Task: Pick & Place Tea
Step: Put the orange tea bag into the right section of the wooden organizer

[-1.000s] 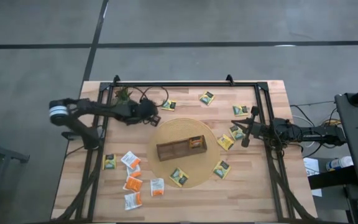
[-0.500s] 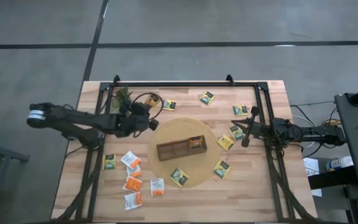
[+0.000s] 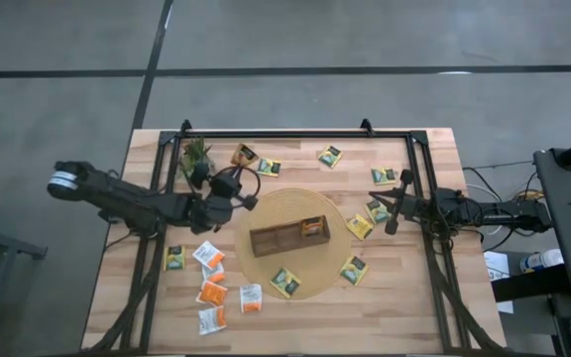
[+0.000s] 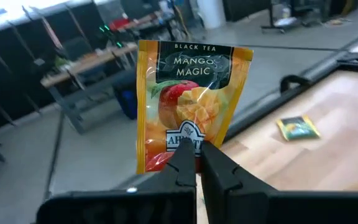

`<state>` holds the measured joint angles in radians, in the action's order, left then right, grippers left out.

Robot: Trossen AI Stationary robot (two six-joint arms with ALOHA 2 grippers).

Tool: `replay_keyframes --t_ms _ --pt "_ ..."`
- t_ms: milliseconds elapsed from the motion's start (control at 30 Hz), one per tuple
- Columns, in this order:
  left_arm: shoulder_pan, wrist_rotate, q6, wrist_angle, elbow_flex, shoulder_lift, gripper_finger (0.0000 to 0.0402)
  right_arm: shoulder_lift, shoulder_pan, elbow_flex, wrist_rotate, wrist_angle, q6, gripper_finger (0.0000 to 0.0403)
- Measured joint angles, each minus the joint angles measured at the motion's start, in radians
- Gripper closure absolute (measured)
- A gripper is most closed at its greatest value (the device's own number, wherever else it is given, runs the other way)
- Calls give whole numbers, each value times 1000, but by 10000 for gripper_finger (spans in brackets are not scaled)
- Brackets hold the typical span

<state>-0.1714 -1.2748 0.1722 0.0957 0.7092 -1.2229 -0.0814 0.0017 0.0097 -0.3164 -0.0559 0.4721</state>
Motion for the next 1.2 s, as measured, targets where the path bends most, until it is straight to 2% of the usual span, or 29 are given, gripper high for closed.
replay_keyframes --t_ms 133,300,533,600,733,900,1033,1200 --pt "-27 -70 -57 72 0 -19 400 0 0 0 1 -2 0 394" --pt "-29 -77 -67 121 0 -33 400 0 0 0 41 -30 -75 394" --pt "-36 -75 -117 224 0 -56 400 -3 0 0 257 -242 -194 394" --pt "-41 -74 -155 277 1 -72 400 -7 0 1 332 -310 -224 394" --pt "-55 -74 -249 392 1 -106 400 -13 0 1 401 -412 -245 394" --pt "-83 -78 -394 553 1 -146 400 -16 1 1 529 -459 -244 394" --pt "-92 -87 -470 650 1 -164 400 -40 0 0 504 -502 -378 394" --pt "-92 -88 -491 687 30 -199 400 -135 0 0 322 -706 -405 394"
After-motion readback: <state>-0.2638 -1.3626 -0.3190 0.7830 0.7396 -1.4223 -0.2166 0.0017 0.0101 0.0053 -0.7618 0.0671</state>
